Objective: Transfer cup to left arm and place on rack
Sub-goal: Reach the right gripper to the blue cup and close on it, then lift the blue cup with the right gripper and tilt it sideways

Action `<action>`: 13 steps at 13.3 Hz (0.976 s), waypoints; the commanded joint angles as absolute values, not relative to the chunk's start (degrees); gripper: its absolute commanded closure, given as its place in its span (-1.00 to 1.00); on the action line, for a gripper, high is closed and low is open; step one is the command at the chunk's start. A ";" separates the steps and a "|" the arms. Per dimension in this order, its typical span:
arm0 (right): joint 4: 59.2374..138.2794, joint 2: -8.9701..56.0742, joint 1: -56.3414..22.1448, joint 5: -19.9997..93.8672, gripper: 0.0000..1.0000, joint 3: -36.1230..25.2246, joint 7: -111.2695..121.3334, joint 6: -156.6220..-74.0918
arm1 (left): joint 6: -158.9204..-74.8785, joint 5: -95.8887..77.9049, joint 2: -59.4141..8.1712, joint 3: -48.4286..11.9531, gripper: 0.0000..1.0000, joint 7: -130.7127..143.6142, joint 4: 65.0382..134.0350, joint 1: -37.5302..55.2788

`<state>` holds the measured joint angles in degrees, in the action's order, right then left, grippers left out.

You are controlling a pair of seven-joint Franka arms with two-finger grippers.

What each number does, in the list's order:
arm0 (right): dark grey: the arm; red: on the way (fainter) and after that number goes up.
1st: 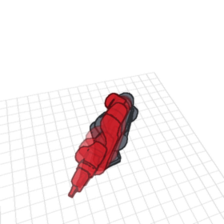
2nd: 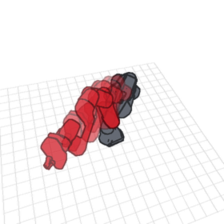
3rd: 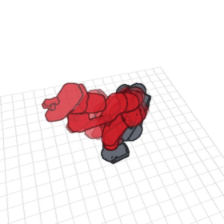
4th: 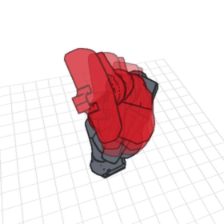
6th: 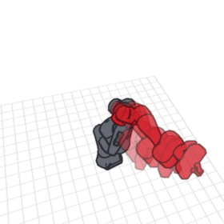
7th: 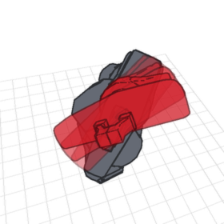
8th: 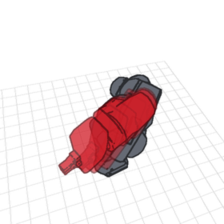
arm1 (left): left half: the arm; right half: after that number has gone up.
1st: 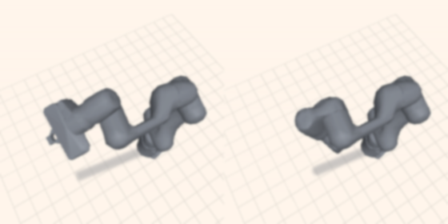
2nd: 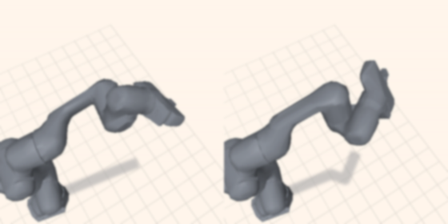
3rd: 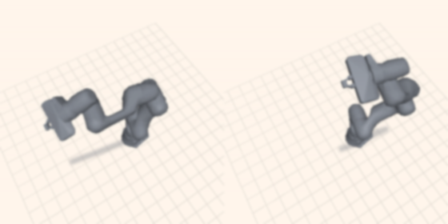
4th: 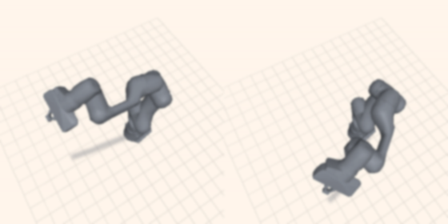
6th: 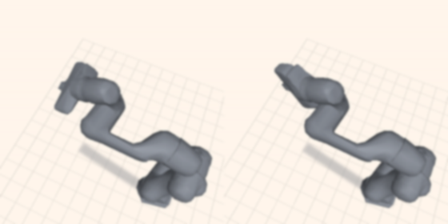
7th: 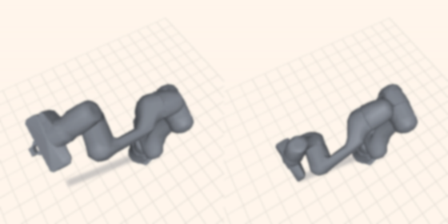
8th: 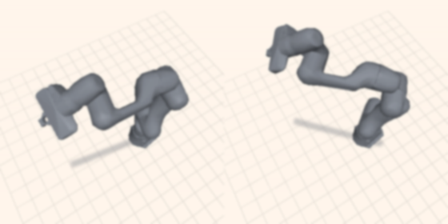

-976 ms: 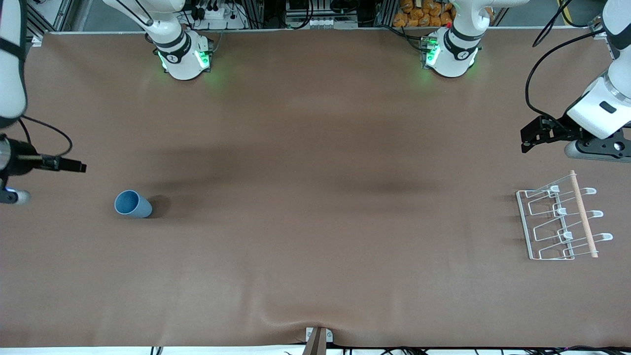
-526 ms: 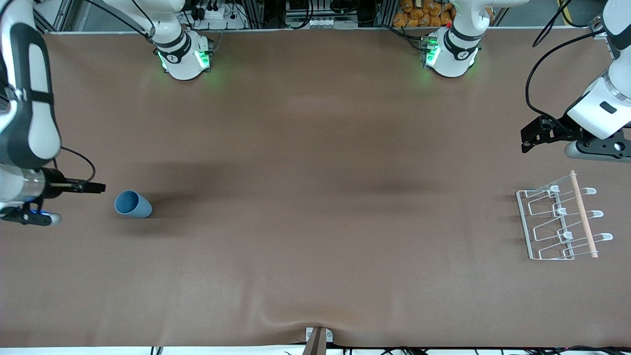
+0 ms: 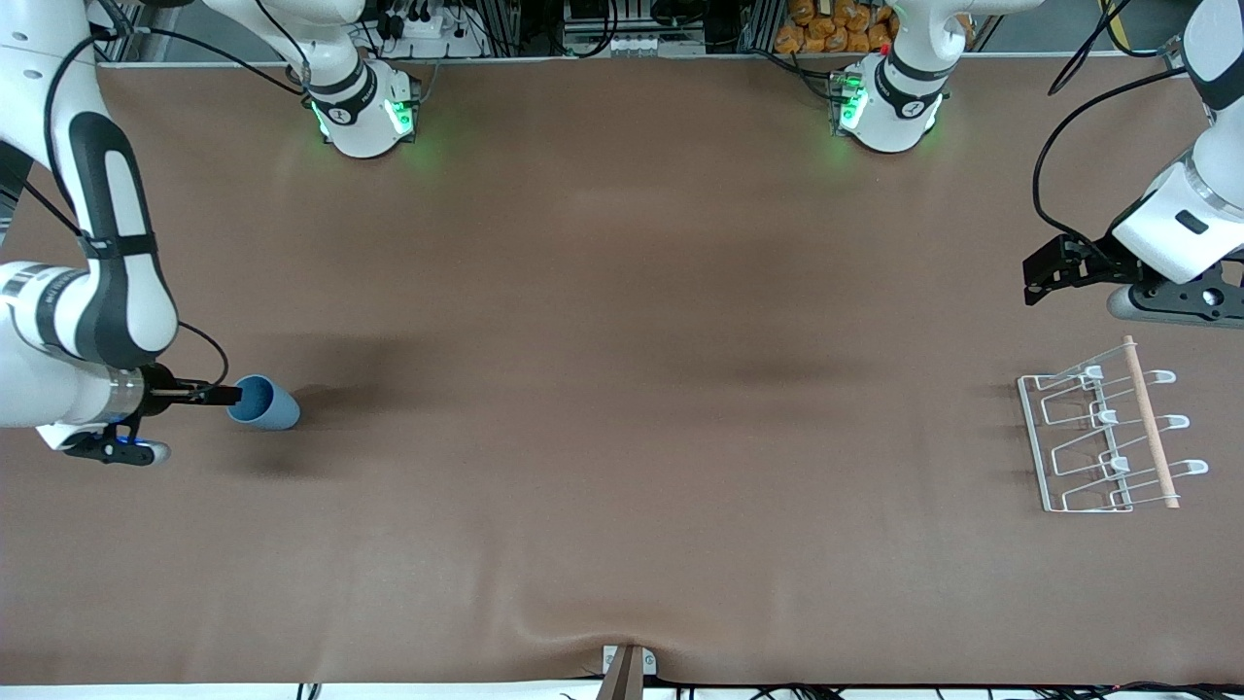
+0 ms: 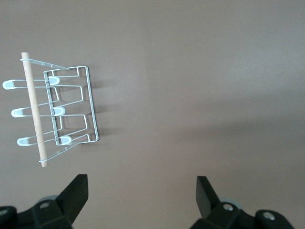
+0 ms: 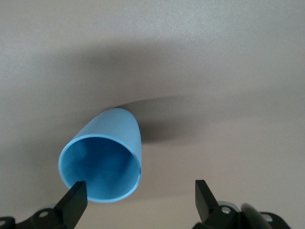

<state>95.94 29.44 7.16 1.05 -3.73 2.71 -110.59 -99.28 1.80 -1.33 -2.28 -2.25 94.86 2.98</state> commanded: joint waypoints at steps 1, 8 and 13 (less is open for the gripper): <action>96.86 30.14 7.91 0.44 -1.00 -3.16 3.16 -112.32 | -98.26 0.79 -1.85 -2.37 -1.00 -2.29 93.43 2.72; 96.86 33.22 7.73 0.62 -1.00 -3.16 3.16 -112.50 | -98.17 0.62 -2.99 -2.46 -1.00 -3.43 92.90 2.55; 96.77 33.93 7.47 0.79 0.54 -3.16 2.64 -113.03 | -98.17 0.17 -2.99 -2.37 -1.00 -3.87 92.64 2.64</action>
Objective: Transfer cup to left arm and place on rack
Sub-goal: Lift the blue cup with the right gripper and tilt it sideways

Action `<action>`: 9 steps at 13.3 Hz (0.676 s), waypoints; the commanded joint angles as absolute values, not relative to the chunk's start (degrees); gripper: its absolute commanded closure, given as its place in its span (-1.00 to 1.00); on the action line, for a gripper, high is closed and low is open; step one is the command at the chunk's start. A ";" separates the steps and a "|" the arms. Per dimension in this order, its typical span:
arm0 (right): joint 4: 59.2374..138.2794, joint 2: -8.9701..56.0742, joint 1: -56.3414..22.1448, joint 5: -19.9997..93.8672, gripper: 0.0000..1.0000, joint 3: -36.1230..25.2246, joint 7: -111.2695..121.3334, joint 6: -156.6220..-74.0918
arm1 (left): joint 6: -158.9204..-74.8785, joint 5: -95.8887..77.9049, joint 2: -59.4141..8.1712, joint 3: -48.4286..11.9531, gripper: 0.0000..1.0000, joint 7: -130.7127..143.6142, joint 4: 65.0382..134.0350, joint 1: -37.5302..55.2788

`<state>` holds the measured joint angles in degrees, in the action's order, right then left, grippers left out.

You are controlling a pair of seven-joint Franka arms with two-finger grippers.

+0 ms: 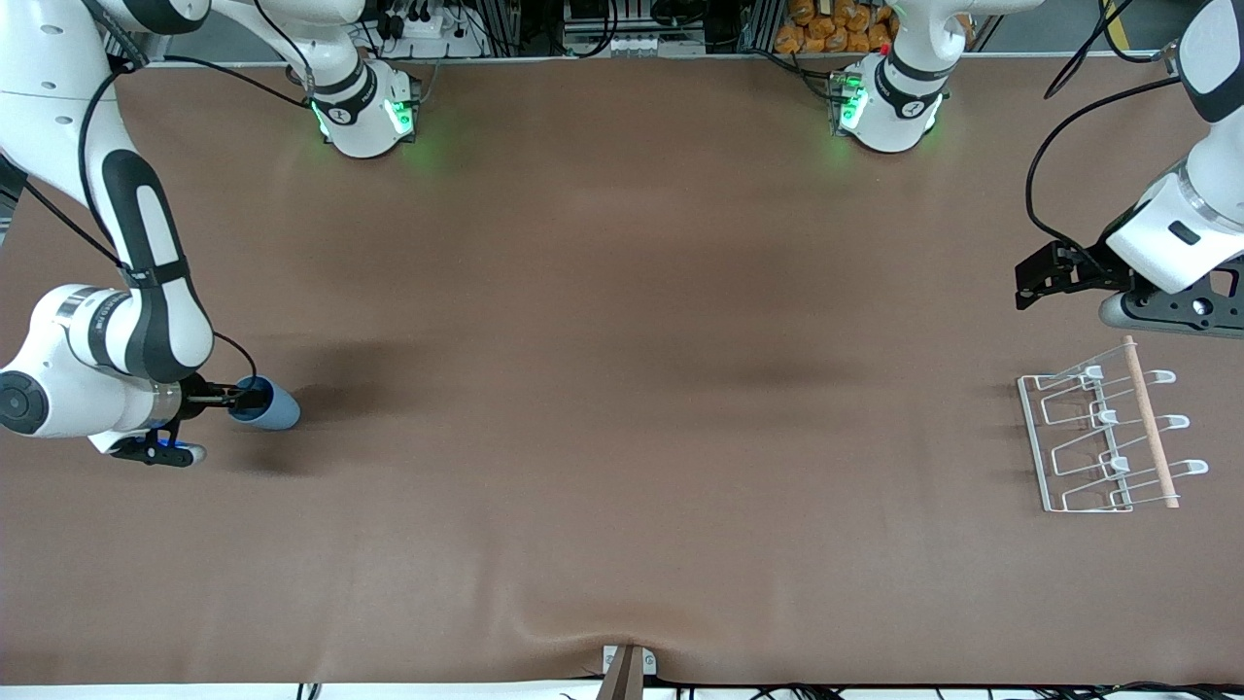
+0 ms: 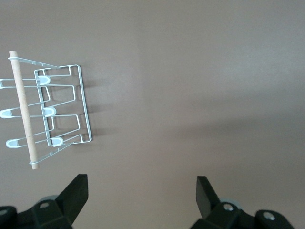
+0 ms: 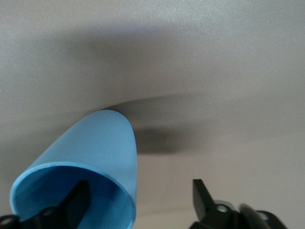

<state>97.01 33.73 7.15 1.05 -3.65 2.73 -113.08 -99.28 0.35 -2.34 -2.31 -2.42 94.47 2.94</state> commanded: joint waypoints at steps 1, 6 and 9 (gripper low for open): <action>96.77 33.93 7.21 0.79 1.00 -3.16 2.38 -112.85 | -98.17 0.09 -2.99 -2.37 -1.00 -3.87 92.46 2.64; 96.77 33.84 6.86 0.79 1.00 -3.16 2.46 -112.85 | -98.17 -0.09 -3.25 -2.37 -1.00 -3.78 92.46 2.64; 96.33 33.14 6.86 0.97 1.00 -3.08 2.29 -111.89 | -98.09 0.17 -3.51 -2.20 -1.00 -3.60 91.85 2.37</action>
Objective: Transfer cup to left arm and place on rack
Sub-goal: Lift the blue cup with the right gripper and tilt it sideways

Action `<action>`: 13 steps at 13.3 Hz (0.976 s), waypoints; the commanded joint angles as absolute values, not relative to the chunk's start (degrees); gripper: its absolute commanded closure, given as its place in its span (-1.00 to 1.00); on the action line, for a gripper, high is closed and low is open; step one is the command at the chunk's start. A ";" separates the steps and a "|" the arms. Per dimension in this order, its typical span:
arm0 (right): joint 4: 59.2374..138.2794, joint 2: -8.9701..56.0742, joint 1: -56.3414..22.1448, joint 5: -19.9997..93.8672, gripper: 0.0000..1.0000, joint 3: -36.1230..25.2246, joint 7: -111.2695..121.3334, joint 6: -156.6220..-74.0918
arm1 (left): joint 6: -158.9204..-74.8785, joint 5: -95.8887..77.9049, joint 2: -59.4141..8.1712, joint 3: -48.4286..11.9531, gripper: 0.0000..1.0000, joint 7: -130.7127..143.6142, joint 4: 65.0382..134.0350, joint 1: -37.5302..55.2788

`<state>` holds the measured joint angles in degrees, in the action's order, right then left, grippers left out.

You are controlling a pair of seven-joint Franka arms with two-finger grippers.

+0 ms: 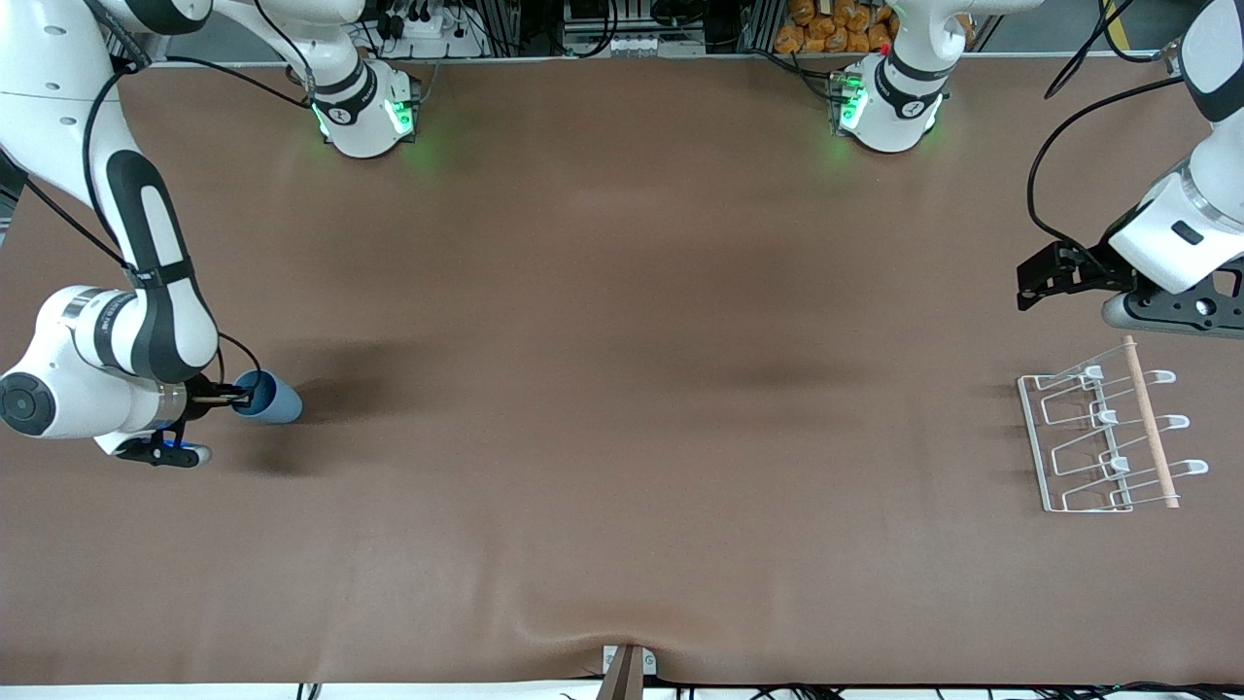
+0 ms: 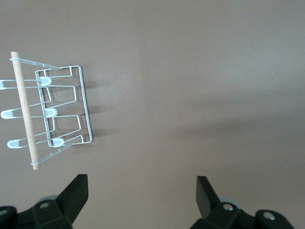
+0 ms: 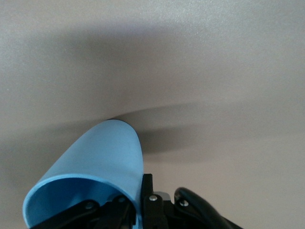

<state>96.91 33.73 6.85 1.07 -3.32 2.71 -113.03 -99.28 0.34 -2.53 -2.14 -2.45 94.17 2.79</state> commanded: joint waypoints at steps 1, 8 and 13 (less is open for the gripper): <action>95.81 32.70 6.94 1.14 1.00 -2.90 2.29 -110.41 | -98.09 0.09 -3.95 -2.20 -1.00 -3.52 91.67 2.11; 86.24 27.08 6.77 14.47 1.00 -0.79 2.29 -93.46 | -97.21 -11.49 -4.22 -2.20 -1.00 -2.29 91.93 0.01; 82.09 26.37 6.24 26.40 1.00 -0.79 2.29 -85.97 | -92.21 -24.41 -4.31 -2.29 -1.00 19.99 91.67 0.26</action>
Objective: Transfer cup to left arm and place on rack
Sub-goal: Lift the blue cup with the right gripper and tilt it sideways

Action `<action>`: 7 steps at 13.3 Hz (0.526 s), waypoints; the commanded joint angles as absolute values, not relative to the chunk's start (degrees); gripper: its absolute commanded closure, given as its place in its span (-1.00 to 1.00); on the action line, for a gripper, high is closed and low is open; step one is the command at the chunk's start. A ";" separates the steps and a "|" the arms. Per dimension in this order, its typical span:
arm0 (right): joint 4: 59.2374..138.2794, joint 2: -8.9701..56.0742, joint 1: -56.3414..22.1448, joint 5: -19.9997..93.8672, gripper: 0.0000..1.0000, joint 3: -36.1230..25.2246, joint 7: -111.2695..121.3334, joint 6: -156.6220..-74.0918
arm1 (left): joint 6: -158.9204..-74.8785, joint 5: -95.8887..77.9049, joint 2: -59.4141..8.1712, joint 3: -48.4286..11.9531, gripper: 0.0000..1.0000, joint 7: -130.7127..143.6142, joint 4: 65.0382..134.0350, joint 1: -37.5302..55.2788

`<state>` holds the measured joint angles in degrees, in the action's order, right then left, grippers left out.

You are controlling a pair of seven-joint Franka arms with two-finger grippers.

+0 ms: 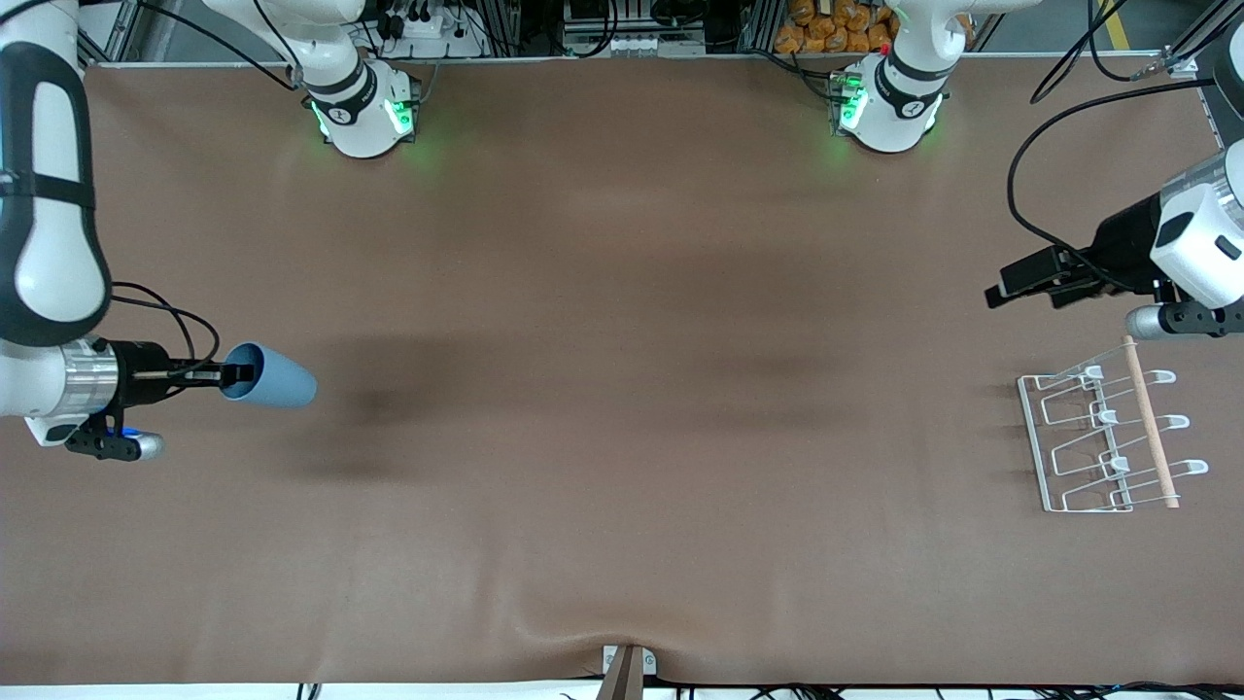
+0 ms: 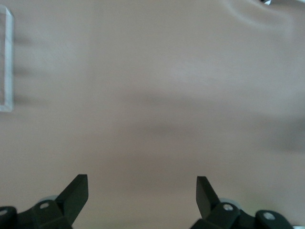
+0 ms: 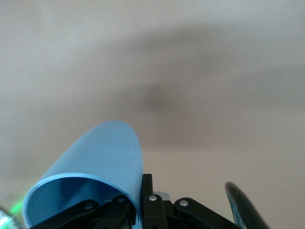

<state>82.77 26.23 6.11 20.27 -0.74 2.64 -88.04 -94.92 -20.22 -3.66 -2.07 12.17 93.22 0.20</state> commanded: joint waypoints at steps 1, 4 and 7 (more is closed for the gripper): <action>81.92 26.37 6.50 31.41 1.00 -0.88 2.37 -85.96 | -91.41 -26.35 -4.31 -2.37 -1.00 23.87 91.58 0.44; 82.00 26.19 5.72 40.40 1.00 -0.70 2.29 -84.47 | -89.04 -31.18 -4.31 -2.72 -1.00 36.42 91.32 0.97; 82.53 26.45 0.73 46.75 1.00 -0.79 2.29 -85.07 | -88.42 -39.87 -5.27 -2.81 -1.00 51.80 91.23 1.85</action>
